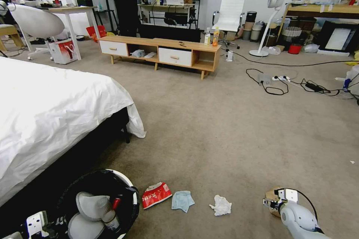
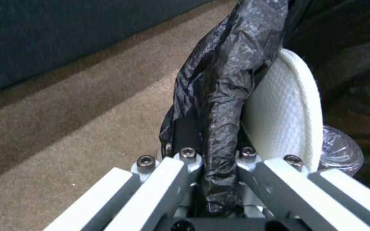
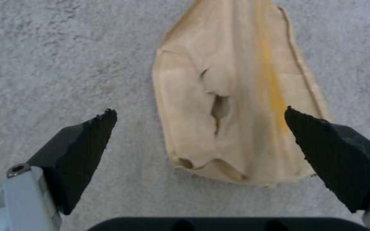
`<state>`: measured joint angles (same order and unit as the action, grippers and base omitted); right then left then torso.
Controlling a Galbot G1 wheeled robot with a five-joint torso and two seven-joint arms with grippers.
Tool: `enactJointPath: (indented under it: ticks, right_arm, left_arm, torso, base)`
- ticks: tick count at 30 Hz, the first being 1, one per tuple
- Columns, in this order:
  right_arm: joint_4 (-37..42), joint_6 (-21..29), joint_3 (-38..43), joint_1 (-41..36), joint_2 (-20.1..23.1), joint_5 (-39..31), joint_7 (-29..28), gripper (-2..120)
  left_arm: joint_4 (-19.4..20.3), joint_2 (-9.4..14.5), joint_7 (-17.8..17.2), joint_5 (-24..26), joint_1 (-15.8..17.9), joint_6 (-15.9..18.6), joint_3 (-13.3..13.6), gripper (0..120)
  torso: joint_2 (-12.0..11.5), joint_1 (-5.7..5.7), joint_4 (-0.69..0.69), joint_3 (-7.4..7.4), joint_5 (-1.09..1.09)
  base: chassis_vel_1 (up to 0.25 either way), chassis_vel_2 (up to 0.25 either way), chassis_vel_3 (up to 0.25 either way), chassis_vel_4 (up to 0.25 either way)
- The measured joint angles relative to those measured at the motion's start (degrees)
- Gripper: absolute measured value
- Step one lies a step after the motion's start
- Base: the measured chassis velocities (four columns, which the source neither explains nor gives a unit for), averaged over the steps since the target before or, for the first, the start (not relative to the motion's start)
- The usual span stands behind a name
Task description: Pick up the trash bin and place the garbage on the floor into it.
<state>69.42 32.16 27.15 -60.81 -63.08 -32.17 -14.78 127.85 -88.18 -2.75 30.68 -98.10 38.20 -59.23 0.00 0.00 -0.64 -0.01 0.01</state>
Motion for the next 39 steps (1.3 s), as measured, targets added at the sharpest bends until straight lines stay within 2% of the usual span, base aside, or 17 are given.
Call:
enactJointPath:
  ticks: [17,18,20,22,23,25,28,31,32,34,35,38,39]
  right_arm:
    - [-3.22,-1.75,0.33,0.63,0.47,0.58,-0.04,100]
    - [-3.97,-2.08,0.18,0.93,0.14,0.61,-0.05,96]
    - [-4.3,-2.27,0.05,1.04,-0.03,0.64,-0.05,94]
    - [-5.18,-2.87,-0.18,1.36,-0.49,0.85,-0.05,83]
    - [-5.18,-2.87,-0.18,1.36,-0.49,0.85,-0.05,83]
    - [-6.07,-3.39,-0.39,1.69,-0.89,1.09,-0.05,73]
    - [-6.26,-3.62,-0.47,1.76,-0.98,1.17,-0.03,66]
    - [-6.45,-3.89,-0.6,1.78,-1.34,1.35,0.05,51]
    - [-6.45,-3.89,-0.6,1.78,-1.34,1.35,0.05,51]
    - [-6.72,-4.17,-0.68,1.78,-1.56,1.62,0.12,40]
    - [-6.72,-4.17,-0.68,1.78,-1.56,1.62,0.12,40]
    - [-7.17,-4.62,-0.84,1.8,-1.69,1.96,0.3,25]
    - [-7.17,-4.62,-0.84,1.8,-1.69,1.96,0.3,25]
  left_arm:
    - [0.8,-0.31,0.08,-0.32,-0.8,-0.24,0.14,2]
    - [0.84,-0.41,0.09,-0.39,-0.82,-0.3,0.29,2]
    - [0.85,-0.47,0.1,-0.42,-0.87,-0.37,0.35,2]
    - [0.84,-0.52,0.12,-0.54,-1.03,-0.53,0.37,2]
    - [0.84,-0.52,0.12,-0.54,-1.03,-0.53,0.37,2]
    - [0.84,-0.51,0.19,-0.56,-1.17,-0.62,0.3,2]
    - [0.84,-0.47,0.19,-0.57,-1.18,-0.64,0.24,2]
    - [0.67,-0.4,0.21,-0.56,-1.0,-0.66,0.31,2]
    - [0.67,-0.4,0.21,-0.56,-1.0,-0.66,0.31,2]
    - [0.48,-0.29,0.21,-0.56,-0.74,-0.66,0.38,2]
    - [0.48,-0.29,0.21,-0.56,-0.74,-0.66,0.38,2]
    - [0.27,-0.12,0.21,-0.54,-0.61,-0.66,0.37,2]
    - [0.27,-0.12,0.21,-0.54,-0.61,-0.66,0.37,2]
  torso:
    - [0.0,0.0,0.0,0.0,-0.01]
    - [0.0,0.0,0.01,0.0,-0.01]
    - [0.0,0.0,0.02,0.0,0.0]
    - [0.0,0.0,0.01,0.0,-0.01]
    - [0.0,0.0,0.01,0.0,-0.01]
    - [0.0,0.0,0.01,0.0,-0.01]
    - [0.0,0.0,0.01,0.0,-0.01]
    - [0.0,0.0,0.01,0.0,-0.01]
    - [0.0,0.0,0.01,0.0,-0.01]
    - [0.0,-0.01,0.01,0.01,-0.02]
    - [0.0,-0.01,0.01,0.01,-0.02]
    - [0.0,0.0,0.02,0.0,-0.01]
    - [0.0,0.0,0.02,0.0,-0.01]
  base:
    - [0.0,0.0,0.0,0.0]
    - [0.0,0.0,0.0,0.0]
    - [0.0,0.0,0.0,0.0]
    - [0.0,0.0,0.0,0.0]
    - [0.0,0.0,0.0,0.0]
    - [0.0,0.0,0.0,0.0]
    - [0.0,0.0,0.0,0.0]
    - [0.0,0.0,0.0,0.0]
    - [0.0,0.0,0.0,0.0]
    - [0.0,0.0,0.0,0.0]
    - [0.0,0.0,0.0,0.0]
    - [0.0,0.0,0.0,0.0]
    - [0.0,0.0,0.0,0.0]
